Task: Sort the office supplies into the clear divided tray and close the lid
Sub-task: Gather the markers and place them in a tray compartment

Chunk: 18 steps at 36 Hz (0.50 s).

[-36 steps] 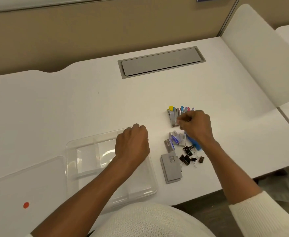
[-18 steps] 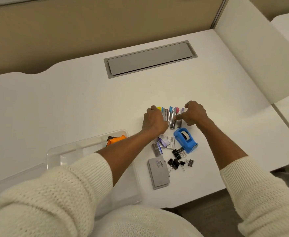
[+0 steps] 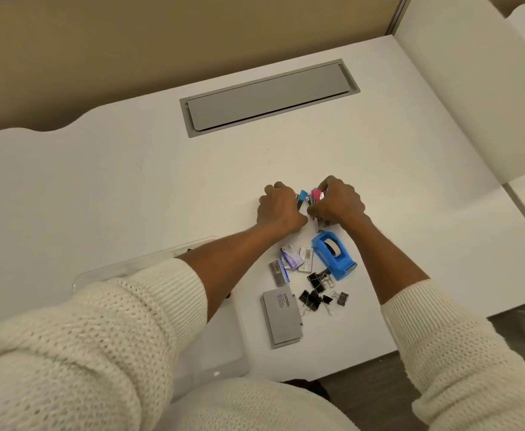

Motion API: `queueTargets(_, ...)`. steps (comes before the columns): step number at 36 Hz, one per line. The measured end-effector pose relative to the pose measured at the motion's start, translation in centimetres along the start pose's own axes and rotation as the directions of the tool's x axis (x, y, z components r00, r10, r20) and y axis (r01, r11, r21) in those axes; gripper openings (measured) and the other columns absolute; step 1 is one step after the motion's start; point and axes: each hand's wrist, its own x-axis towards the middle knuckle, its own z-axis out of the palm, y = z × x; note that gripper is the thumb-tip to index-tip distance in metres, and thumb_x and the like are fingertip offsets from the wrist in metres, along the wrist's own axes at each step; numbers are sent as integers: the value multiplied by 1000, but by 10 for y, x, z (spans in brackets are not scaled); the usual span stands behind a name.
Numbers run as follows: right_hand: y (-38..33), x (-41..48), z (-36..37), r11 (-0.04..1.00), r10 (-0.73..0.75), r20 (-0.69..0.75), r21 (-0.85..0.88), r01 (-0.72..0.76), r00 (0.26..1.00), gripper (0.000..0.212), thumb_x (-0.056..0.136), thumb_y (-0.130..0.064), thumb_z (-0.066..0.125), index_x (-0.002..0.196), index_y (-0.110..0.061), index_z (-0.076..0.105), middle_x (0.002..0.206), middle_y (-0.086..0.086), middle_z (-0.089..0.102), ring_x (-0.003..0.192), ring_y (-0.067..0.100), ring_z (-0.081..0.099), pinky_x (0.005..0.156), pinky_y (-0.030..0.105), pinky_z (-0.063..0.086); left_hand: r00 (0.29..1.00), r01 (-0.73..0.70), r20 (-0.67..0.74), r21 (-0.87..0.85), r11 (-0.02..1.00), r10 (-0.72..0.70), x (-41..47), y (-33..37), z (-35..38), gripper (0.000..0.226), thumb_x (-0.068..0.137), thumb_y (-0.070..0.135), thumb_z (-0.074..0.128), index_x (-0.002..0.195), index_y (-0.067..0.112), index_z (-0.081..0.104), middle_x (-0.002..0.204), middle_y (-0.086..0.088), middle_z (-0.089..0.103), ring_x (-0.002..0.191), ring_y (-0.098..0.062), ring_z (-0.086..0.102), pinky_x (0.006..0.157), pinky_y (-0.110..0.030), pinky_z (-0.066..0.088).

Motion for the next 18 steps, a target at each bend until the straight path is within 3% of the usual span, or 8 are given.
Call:
queueTargets(7, 0, 3, 4, 999, -14, -19, -41, 13, 1000, 52, 64, -36, 86, 105, -29, 54, 104, 2, 60, 93, 25, 60, 73, 34, 47, 991, -57, -112, 91, 994, 67, -2, -4, 9, 63, 84, 26, 79, 133, 0, 48, 125, -18, 56, 109, -33, 60, 71, -33, 41)
queueTargets(11, -1, 1, 6, 999, -19, -60, -34, 17, 998, 52, 63, -37, 87, 104, -27, 56, 99, 1, 62, 88, 24, 60, 71, 33, 47, 992, -74, -94, 69, 995, 80, 2, -6, 6, 52, 86, 23, 77, 127, 2, 54, 121, -17, 59, 105, -34, 63, 71, -34, 42)
queueTargets(15, -2, -3, 4, 999, 27, -102, 38, -23, 994, 52, 61, -38, 87, 103, -28, 59, 95, -2, 62, 85, 23, 60, 69, 33, 45, 997, -54, -54, -32, 998, 52, 8, -12, -8, 33, 77, 26, 80, 97, 10, 59, 101, -9, 63, 94, -33, 65, 62, -32, 40)
queueTargets(18, -3, -6, -1, 993, 75, -122, 104, -63, 990, 50, 59, -38, 85, 101, -28, 59, 95, -1, 65, 85, 23, 64, 70, 33, 50, 997, -50, -62, -103, 993, 44, 7, -21, -16, 40, 74, 27, 80, 72, 19, 42, 77, 1, 50, 81, -31, 62, 50, -26, 30)
